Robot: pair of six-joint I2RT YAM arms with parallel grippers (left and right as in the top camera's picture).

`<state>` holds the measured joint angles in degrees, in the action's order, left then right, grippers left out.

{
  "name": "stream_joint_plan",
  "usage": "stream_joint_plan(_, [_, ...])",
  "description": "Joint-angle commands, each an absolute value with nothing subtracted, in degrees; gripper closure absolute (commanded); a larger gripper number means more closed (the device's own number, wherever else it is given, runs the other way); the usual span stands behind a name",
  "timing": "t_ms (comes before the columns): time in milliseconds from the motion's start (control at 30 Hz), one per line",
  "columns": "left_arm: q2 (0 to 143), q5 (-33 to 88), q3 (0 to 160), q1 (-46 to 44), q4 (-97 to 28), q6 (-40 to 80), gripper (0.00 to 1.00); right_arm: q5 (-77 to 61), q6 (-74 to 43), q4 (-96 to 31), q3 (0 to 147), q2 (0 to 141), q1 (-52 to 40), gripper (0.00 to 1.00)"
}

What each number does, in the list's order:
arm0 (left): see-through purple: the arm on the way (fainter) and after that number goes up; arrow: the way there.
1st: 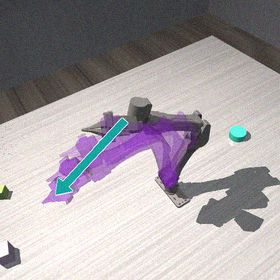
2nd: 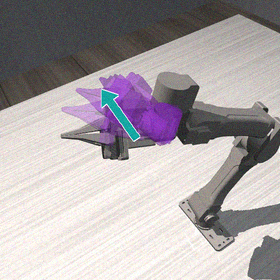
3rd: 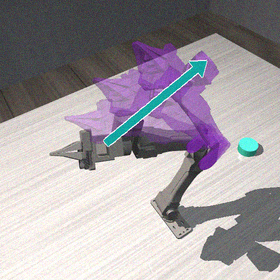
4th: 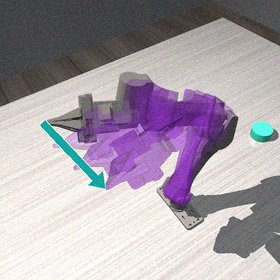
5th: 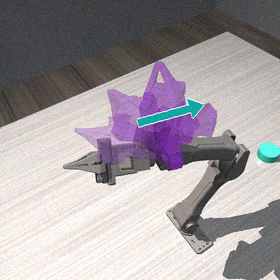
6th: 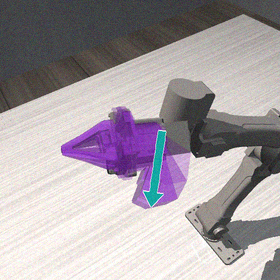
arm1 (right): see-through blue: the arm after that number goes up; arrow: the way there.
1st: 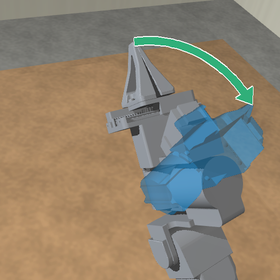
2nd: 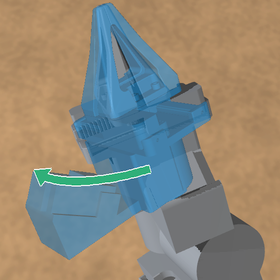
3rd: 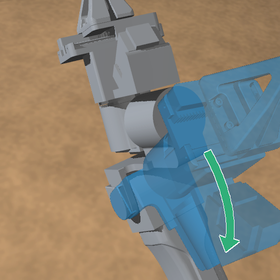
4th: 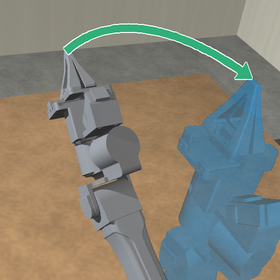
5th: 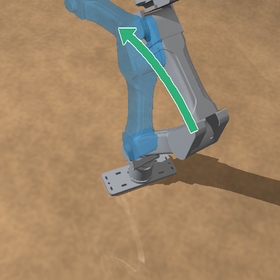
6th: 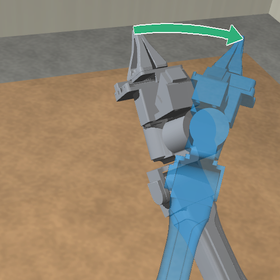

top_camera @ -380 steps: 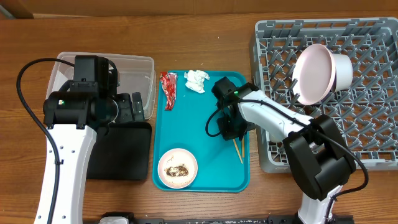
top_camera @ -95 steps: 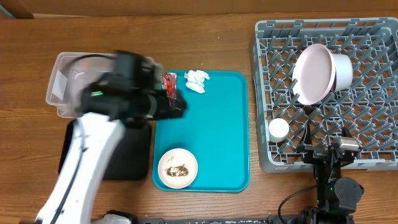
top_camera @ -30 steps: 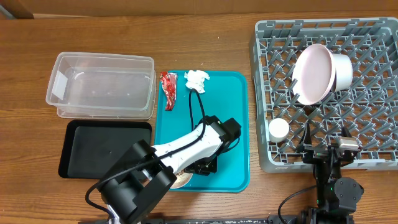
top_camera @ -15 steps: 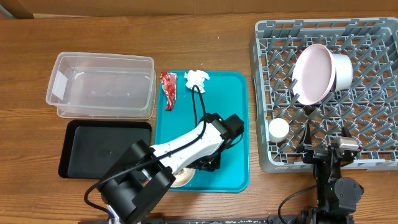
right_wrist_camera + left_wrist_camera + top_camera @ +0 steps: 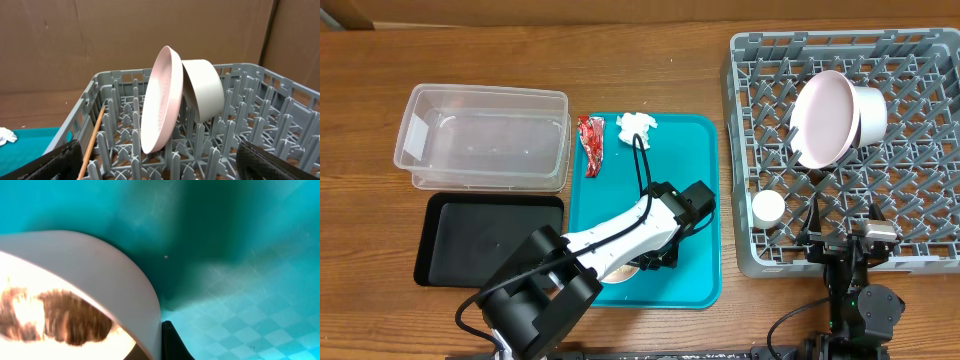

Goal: Sort waste into correct bins and load items into the dishwasher
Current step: 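Lift the pink bowl and tip its food scraps onto the black tray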

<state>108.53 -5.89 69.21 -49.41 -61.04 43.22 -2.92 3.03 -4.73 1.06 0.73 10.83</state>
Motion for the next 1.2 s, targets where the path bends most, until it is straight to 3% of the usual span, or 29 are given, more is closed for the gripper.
stream_joint_plan(0, [107.3, -8.1, 69.4, -49.1, -61.1, 41.8, 0.96, -2.6, 3.0, -4.6, 0.4, 0.2, 10.7, 0.00])
stream_joint_plan(300, [98.5, -10.5, 75.1, -47.9, -69.4, 45.5, 0.96, -2.6, 3.0, -4.6, 0.4, 0.2, 10.7, 0.00])
stream_joint_plan(500, [85.5, -5.4, 75.3, -38.8, -70.3, 43.9, 0.96, -2.6, 3.0, -4.6, 0.5, 0.2, 10.7, 0.00])
stream_joint_plan(767, [75.5, 15.6, 74.2, -13.8, -70.4, 29.3, 0.96, -2.6, 3.0, -4.6, 0.4, 0.2, 10.7, 0.00])
stream_joint_plan(1167, [74.9, 53.4, 60.9, 27.3, -67.6, 0.4, 0.96, -2.6, 3.0, -4.6, 0.5, 0.2, 10.7, 0.00])
